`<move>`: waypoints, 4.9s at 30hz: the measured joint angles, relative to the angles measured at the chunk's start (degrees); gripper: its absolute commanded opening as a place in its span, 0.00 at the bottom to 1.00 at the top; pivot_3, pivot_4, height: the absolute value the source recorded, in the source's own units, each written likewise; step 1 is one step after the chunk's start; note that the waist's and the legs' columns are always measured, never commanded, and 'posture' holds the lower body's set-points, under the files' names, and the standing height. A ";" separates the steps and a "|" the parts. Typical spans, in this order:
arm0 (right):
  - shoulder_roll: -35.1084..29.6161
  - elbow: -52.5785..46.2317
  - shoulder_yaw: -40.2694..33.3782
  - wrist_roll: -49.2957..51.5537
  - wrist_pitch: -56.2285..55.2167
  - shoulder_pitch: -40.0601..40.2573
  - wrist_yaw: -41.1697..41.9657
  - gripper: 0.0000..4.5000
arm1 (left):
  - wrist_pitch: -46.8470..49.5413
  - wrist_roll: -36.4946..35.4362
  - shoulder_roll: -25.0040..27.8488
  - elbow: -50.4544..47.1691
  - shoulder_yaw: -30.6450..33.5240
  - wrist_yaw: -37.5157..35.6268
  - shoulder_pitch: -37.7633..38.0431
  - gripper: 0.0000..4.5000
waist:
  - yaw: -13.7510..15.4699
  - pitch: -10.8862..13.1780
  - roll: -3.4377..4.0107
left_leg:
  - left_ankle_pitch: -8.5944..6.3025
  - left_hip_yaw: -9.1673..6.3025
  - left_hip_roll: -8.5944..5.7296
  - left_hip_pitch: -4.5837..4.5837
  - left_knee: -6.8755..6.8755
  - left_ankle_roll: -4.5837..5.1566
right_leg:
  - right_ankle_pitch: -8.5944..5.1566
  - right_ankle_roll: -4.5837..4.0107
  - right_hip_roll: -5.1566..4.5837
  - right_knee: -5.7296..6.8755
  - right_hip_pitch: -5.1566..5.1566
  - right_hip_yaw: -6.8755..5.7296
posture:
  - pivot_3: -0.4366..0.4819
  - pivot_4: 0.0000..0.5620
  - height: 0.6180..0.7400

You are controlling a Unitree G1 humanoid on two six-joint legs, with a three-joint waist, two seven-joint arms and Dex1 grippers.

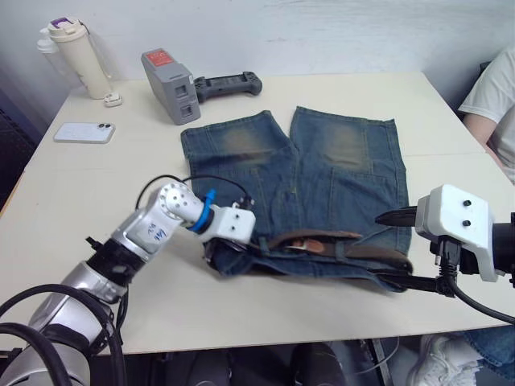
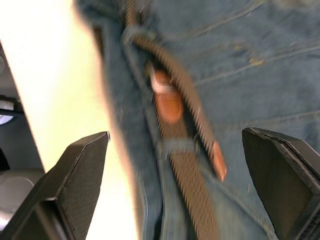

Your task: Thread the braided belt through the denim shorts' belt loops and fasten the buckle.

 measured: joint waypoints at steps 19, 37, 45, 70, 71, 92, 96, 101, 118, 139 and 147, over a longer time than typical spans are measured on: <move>0.89 2.30 7.98 -1.13 -4.46 -4.52 -3.85 1.00 | -0.91 -2.53 5.75 17.88 9.94 -12.67 -2.40 0.63 | -2.37 0.01 -0.01 | 0.00 0.11 -0.01 -0.05 -0.43 -0.01 | -0.02 -0.04 0.00 -0.04 -0.14 -0.01 | 0.48 0.27 0.27; 0.90 6.99 15.36 -0.29 -6.20 -11.38 -4.03 1.00 | 33.46 -14.45 2.72 -7.71 18.77 -10.83 -7.36 0.99 | 0.08 0.12 -0.18 | -0.05 0.00 -0.07 -0.39 0.02 0.09 | 0.10 0.16 -0.05 -0.10 -0.16 -0.05 | 0.48 0.27 0.27; 13.24 18.05 36.72 -21.61 -15.37 -22.06 -14.71 1.00 | 37.72 -8.64 -6.46 -10.65 11.88 2.86 -9.29 0.99 | -1.44 0.14 -0.15 | -0.01 0.10 -0.01 -0.43 -0.14 0.04 | 0.09 0.13 0.02 0.04 -0.38 -0.01 | 0.48 0.27 0.27; 26.92 35.47 46.34 -34.33 -22.60 -24.33 -12.40 0.02 | 40.14 -10.23 0.77 -17.86 13.88 4.92 -3.51 1.00 | -1.00 0.16 -0.09 | -0.02 0.05 -0.06 -0.51 0.02 0.07 | 0.09 0.13 -0.03 0.09 -0.36 -0.05 | 0.48 0.27 0.27; 26.95 35.76 46.67 -35.08 -23.50 -24.38 -12.01 0.02 | 40.12 -10.31 0.49 -17.85 13.88 5.07 -3.51 1.00 | -1.02 0.16 -0.09 | -0.02 0.05 -0.06 -0.51 0.03 0.07 | 0.09 0.13 -0.03 0.09 -0.37 -0.05 | 0.48 0.27 0.27; 26.87 23.68 47.83 -36.65 -7.98 -40.88 -3.69 0.02 | 41.13 -8.84 -6.07 -12.65 12.34 10.65 -6.63 1.00 | -1.02 0.16 -0.08 | -0.02 0.04 -0.07 -0.54 0.02 0.07 | 0.09 0.13 -0.04 0.11 -0.40 -0.05 | 0.48 0.27 0.27; 26.51 23.17 49.84 -36.66 -5.42 -40.89 -3.12 0.02 | 41.34 -9.13 -8.00 -12.96 12.35 11.32 -7.66 1.00 | -1.10 0.16 -0.08 | -0.02 0.06 -0.07 -0.53 0.01 0.06 | 0.09 0.13 -0.04 0.11 -0.41 -0.04 | 0.48 0.27 0.27; 25.27 23.16 49.93 -36.91 -2.21 -40.82 -3.45 0.02 | 40.66 -8.78 -7.27 -12.95 12.18 11.03 -7.66 1.00 | -1.11 0.16 -0.08 | -0.02 0.06 -0.06 -0.53 -0.01 0.06 | 0.09 0.13 -0.03 0.10 -0.41 -0.05 | 0.48 0.27 0.27; 25.31 22.01 49.62 -34.80 3.21 -40.80 -3.90 0.00 | 39.87 -8.28 -7.07 -12.96 11.31 10.61 -7.61 0.00 | -1.06 0.16 -0.08 | -0.02 0.06 -0.07 -0.53 0.00 0.06 | 0.09 0.13 -0.03 0.08 -0.40 -0.04 | 0.48 0.27 0.27; 25.43 19.68 49.10 -29.89 5.41 -41.03 -5.47 0.00 | 36.76 -6.35 -8.06 -12.88 9.55 10.35 -7.23 0.77 | -1.07 0.17 -0.08 | -0.02 0.06 -0.07 -0.53 -0.02 0.07 | 0.09 0.13 -0.04 0.07 -0.40 -0.05 | 0.48 0.27 0.27; 24.42 19.63 49.10 -29.80 5.25 -41.01 -5.71 0.00 | 36.29 -6.42 -7.62 -12.87 9.57 9.95 -7.21 0.10 | -1.09 0.17 -0.08 | -0.02 0.06 -0.07 -0.53 -0.02 0.07 | 0.09 0.13 -0.03 0.06 -0.40 -0.04 | 0.48 0.27 0.27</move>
